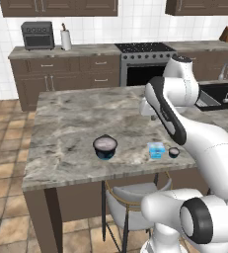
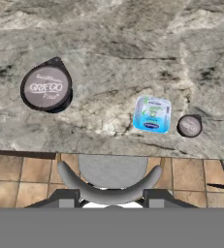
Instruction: Stack the yogurt containers by placing the smaller containers on top of the larger containers.
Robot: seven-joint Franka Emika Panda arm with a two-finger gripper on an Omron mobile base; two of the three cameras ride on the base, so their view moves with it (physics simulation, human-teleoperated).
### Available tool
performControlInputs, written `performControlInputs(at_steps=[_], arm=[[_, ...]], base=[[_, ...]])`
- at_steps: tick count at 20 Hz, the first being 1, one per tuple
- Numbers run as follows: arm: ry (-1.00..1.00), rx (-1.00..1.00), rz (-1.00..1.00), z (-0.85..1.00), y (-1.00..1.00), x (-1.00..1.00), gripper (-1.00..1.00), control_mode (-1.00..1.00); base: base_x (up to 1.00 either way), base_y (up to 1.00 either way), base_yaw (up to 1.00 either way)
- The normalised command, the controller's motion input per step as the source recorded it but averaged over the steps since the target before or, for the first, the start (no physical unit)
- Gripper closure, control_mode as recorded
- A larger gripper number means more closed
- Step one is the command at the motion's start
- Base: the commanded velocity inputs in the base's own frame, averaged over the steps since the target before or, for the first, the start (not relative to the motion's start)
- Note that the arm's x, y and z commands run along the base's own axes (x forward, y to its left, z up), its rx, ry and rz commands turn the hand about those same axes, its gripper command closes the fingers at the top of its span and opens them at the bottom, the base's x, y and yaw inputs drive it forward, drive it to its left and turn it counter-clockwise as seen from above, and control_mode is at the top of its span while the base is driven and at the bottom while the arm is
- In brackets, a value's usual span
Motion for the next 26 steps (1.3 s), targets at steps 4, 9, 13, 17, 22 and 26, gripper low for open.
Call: performControlInputs(at_steps=[4, 9, 13, 17, 22, 26], arm=[[0.00, 0.01, 0.00, 0.00, 0.00, 0.00, -1.00, -1.00], [0.00, 0.00, 0.00, -0.05, -0.01, 0.00, -1.00, -1.00], [0.00, 0.00, 0.00, -0.23, -0.16, 0.00, -1.00, -1.00], [0.00, 0.00, 0.00, -0.36, -0.22, 0.00, -1.00, -1.00], [0.00, 0.00, 0.00, -0.24, -0.13, 0.02, -1.00, -1.00], [0.00, 0.00, 0.00, -0.11, 0.00, 0.09, -1.00, -1.00]], base=[[0.00, 0.00, 0.00], [0.00, 0.00, 0.00], [0.00, 0.00, 0.00], [0.00, 0.00, 0.00], [0.00, 0.00, 0.00], [0.00, 0.00, 0.00]])
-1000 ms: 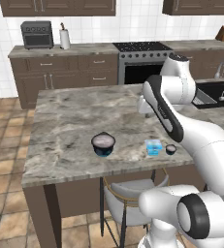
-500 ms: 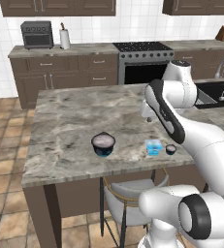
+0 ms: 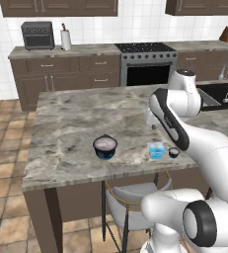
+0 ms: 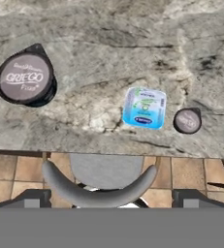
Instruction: Stack the yogurt containers by placing the smaller containers on top of the larger containers.
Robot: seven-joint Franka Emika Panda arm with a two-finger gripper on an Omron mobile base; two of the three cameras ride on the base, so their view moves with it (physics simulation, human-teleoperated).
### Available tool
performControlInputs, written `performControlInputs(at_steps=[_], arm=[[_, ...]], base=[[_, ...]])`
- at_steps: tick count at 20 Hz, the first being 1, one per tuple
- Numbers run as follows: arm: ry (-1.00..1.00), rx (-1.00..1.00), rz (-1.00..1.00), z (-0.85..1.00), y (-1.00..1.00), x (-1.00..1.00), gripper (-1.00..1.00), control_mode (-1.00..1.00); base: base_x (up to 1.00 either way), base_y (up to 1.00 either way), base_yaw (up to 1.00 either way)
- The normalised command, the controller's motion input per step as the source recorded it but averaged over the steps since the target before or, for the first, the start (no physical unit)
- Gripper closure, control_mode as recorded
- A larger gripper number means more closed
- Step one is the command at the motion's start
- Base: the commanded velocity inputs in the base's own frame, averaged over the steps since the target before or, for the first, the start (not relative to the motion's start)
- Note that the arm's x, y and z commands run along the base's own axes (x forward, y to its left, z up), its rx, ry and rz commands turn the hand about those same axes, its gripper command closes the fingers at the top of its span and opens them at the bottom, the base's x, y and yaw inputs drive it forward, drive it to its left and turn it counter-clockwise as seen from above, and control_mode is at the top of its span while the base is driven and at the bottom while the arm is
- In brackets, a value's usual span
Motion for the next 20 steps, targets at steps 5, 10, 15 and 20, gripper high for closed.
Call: performControlInputs(at_steps=[5, 10, 15, 20], arm=[[0.03, -0.05, 0.00, -0.11, -0.06, 0.04, -1.00, -1.00], [0.05, -0.12, 0.00, -0.06, -0.03, 0.06, -1.00, -1.00], [0.11, -0.10, 0.00, -0.09, 0.00, 0.18, -1.00, -1.00], [0.11, -0.07, 0.00, -0.21, -0.01, 0.07, -1.00, -1.00]], base=[[0.00, 0.00, 0.00], [0.00, 0.00, 0.00], [0.00, 0.00, 0.00], [0.00, 0.00, 0.00]])
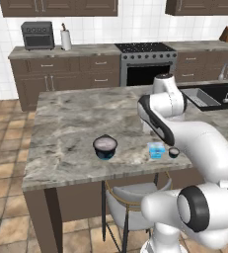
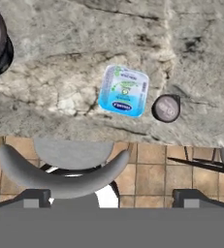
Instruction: Stack the yogurt containers by placing the smaller containers on top of the larger containers.
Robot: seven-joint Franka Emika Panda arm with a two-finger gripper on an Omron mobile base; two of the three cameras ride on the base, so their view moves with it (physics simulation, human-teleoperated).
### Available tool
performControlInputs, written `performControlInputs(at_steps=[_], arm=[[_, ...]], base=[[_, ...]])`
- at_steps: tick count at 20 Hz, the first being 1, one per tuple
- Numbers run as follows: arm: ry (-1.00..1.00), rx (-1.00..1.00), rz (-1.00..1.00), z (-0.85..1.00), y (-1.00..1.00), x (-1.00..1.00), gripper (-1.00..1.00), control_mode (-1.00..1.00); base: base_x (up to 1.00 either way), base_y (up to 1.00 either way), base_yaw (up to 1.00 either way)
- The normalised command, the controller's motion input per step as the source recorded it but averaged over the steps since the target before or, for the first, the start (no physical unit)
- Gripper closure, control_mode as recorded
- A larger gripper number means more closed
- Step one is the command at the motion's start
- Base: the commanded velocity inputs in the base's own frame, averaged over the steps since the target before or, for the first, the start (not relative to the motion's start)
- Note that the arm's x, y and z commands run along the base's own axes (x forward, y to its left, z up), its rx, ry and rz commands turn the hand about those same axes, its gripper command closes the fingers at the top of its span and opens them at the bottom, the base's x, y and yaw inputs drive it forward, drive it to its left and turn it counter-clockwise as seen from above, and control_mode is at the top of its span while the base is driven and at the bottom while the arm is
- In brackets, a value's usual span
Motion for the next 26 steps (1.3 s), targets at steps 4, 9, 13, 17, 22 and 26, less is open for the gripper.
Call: performControlInputs(at_steps=[4, 9, 13, 17, 22, 26], arm=[[0.11, -0.05, 0.00, -0.38, -0.02, 0.00, -1.00, -1.00], [0.10, -0.06, 0.00, -0.38, 0.00, 0.00, -1.00, -1.00], [0.08, -0.04, 0.00, -0.26, -0.01, 0.00, -1.00, -1.00], [0.06, -0.01, 0.00, -0.16, -0.06, 0.00, -1.00, -1.00], [0.06, 0.00, 0.00, -0.17, -0.09, 0.00, -1.00, -1.00], [0.08, -0.01, 0.00, -0.25, -0.07, 0.00, -1.00, -1.00]], base=[[0.00, 0.00, 0.00], [0.00, 0.00, 0.00], [0.00, 0.00, 0.00], [0.00, 0.00, 0.00], [0.00, 0.00, 0.00], [0.00, 0.00, 0.00]])
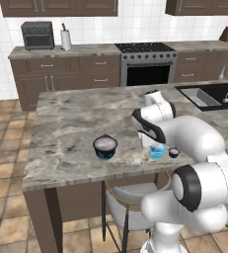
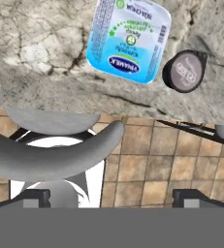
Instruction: Stack the yogurt containers by placing the smaller containers on top of the larger containers.
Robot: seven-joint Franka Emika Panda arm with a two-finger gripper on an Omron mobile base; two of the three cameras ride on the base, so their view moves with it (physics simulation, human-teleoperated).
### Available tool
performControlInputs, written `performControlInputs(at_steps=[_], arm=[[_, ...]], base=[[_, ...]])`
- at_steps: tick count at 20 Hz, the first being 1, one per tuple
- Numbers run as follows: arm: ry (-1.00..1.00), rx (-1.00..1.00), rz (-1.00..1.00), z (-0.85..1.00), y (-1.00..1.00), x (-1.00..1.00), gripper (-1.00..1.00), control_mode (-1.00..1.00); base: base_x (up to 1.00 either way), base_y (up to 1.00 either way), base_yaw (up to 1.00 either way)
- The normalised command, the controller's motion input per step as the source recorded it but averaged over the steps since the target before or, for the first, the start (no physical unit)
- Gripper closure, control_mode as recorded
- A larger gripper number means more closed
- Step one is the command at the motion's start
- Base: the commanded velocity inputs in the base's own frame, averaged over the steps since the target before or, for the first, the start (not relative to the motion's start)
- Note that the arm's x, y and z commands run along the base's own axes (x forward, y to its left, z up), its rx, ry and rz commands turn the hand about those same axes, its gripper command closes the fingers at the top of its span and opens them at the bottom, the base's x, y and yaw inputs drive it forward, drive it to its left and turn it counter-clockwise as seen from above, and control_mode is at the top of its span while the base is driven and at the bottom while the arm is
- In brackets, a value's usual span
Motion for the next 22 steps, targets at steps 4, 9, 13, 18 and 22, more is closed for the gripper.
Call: performControlInputs(at_steps=[4, 9, 13, 18, 22], arm=[[0.07, -0.01, 0.00, -0.20, -0.01, 0.01, -1.00, -1.00], [0.03, 0.00, 0.00, -0.08, 0.00, 0.08, -1.00, -1.00], [0.00, 0.00, 0.00, -0.01, 0.00, 0.13, -1.00, -1.00], [0.00, 0.00, 0.00, -0.06, -0.02, 0.14, -1.00, -1.00], [0.00, 0.00, 0.00, -0.13, 0.00, 0.18, -1.00, -1.00]], base=[[0.00, 0.00, 0.00], [0.00, 0.00, 0.00], [0.00, 0.00, 0.00], [0.00, 0.00, 0.00], [0.00, 0.00, 0.00]])
